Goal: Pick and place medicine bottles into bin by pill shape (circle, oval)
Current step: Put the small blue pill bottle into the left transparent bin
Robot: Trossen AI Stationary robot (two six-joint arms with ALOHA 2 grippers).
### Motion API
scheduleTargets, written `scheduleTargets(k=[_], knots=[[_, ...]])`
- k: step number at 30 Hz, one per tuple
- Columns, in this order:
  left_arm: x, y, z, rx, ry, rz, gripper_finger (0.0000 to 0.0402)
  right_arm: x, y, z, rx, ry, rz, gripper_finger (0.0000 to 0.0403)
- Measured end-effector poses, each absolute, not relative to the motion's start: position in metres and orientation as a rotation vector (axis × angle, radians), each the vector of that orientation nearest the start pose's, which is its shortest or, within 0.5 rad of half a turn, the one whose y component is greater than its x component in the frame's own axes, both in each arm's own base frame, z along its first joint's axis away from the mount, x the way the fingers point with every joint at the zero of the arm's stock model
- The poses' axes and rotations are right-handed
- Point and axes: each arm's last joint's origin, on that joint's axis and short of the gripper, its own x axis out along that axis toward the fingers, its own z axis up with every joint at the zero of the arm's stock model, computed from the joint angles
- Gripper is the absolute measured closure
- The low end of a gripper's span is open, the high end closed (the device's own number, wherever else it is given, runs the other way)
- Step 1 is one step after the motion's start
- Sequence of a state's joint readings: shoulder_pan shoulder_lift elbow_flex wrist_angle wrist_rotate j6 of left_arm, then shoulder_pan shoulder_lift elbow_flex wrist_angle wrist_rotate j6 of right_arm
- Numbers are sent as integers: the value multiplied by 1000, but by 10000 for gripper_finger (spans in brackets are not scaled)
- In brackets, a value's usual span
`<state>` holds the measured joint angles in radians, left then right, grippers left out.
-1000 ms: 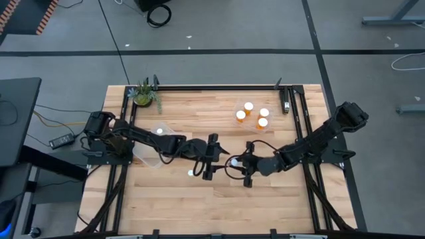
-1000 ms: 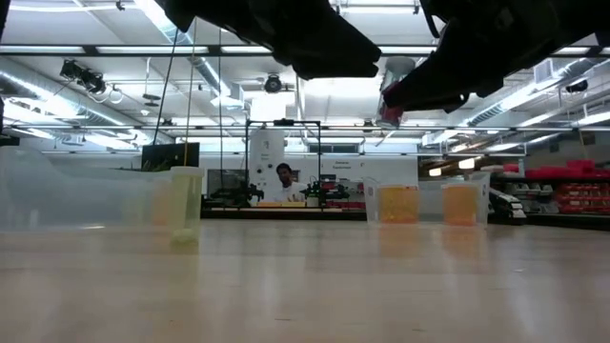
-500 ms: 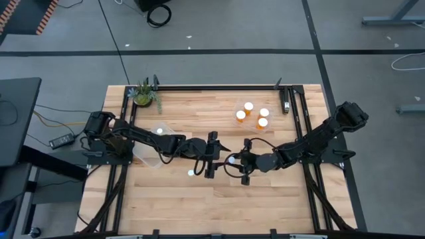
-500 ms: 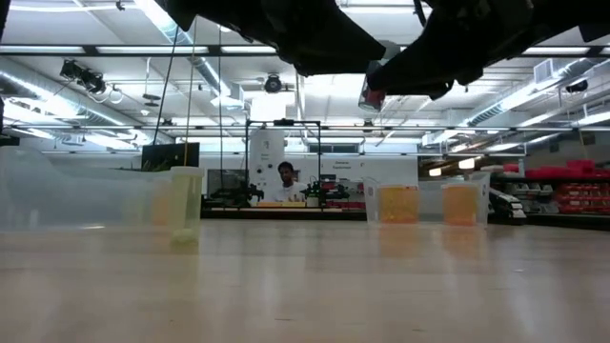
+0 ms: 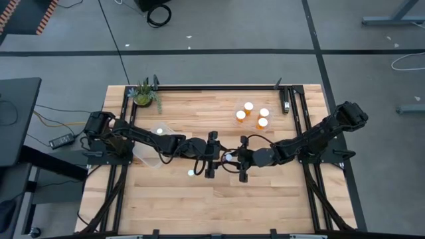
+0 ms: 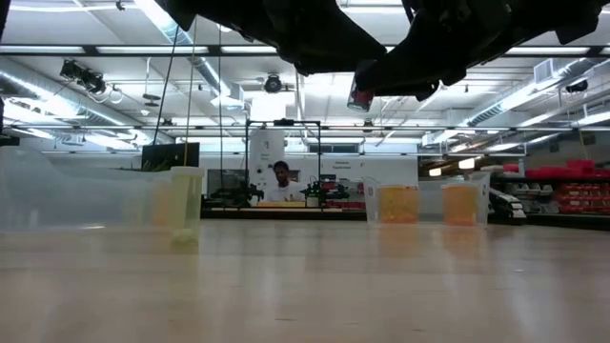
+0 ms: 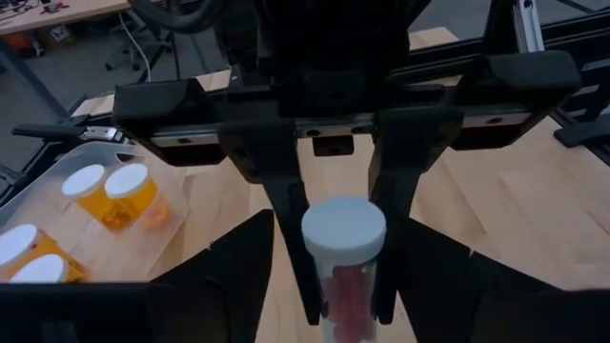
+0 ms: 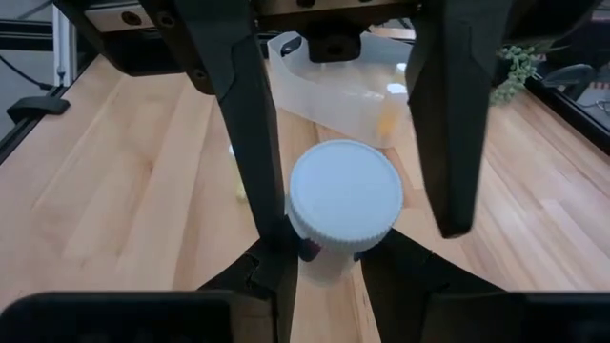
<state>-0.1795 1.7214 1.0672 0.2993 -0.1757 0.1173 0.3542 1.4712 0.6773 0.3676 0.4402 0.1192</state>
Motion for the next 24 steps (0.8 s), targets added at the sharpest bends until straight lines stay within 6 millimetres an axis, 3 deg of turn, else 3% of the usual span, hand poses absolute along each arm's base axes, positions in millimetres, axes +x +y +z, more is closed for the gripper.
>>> scheduleTargets(k=[13, 24], knots=[[375, -63, 229, 179, 360, -28, 279, 280, 90, 194, -62, 391, -110, 276], [375, -63, 228, 181, 364, -26, 259, 279, 90, 193, -69, 409, -118, 225]])
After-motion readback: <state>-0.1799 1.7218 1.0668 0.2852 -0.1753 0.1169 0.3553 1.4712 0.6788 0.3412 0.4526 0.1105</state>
